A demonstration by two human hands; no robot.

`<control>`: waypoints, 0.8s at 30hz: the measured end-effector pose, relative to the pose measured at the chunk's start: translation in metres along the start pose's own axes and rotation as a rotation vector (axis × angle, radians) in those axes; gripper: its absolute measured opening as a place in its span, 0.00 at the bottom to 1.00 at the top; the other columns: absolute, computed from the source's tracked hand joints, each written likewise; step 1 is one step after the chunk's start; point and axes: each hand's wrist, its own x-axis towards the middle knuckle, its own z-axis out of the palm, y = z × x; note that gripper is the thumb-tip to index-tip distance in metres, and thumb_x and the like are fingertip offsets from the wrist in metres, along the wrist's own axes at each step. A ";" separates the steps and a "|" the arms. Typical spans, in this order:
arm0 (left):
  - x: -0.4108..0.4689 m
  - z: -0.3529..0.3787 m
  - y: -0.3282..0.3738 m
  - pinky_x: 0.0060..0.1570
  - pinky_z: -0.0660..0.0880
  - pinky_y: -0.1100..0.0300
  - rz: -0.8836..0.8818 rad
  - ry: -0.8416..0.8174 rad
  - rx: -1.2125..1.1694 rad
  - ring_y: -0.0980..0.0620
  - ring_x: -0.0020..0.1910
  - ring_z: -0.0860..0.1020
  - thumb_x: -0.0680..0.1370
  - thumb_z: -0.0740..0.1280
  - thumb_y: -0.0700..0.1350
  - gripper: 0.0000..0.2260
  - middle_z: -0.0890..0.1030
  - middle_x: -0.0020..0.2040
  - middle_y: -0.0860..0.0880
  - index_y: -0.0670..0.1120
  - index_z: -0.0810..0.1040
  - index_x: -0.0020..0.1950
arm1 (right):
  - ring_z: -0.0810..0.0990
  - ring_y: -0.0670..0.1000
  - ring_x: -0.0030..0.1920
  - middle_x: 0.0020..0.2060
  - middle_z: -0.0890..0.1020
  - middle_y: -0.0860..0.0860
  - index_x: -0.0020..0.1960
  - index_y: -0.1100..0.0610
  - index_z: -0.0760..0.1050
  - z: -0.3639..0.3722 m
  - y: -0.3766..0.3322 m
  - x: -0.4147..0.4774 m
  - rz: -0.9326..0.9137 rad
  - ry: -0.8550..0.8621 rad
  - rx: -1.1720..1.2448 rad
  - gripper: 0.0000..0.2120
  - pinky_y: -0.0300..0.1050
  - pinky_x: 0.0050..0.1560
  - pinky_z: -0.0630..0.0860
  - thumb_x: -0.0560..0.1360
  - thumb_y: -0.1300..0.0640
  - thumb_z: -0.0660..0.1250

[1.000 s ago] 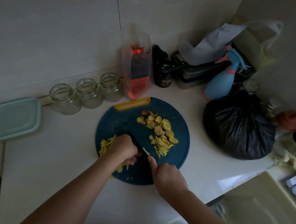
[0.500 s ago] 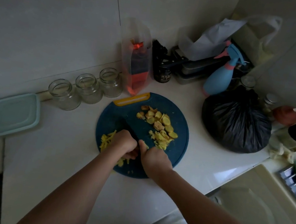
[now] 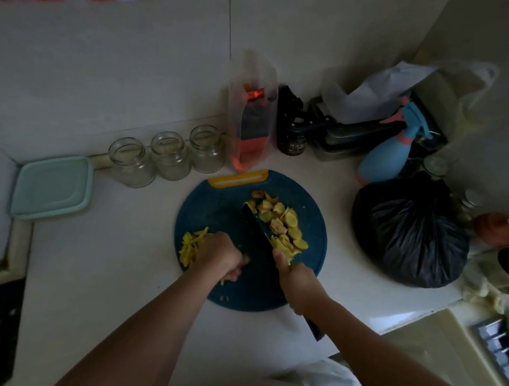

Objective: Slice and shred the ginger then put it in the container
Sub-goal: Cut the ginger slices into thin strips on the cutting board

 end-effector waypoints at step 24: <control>0.014 0.085 -0.010 0.57 0.69 0.51 0.943 0.569 0.443 0.48 0.57 0.70 0.69 0.68 0.61 0.21 0.71 0.56 0.49 0.53 0.78 0.58 | 0.62 0.49 0.21 0.22 0.64 0.50 0.30 0.54 0.62 -0.064 0.065 0.038 -0.070 0.079 0.638 0.29 0.40 0.23 0.60 0.72 0.29 0.53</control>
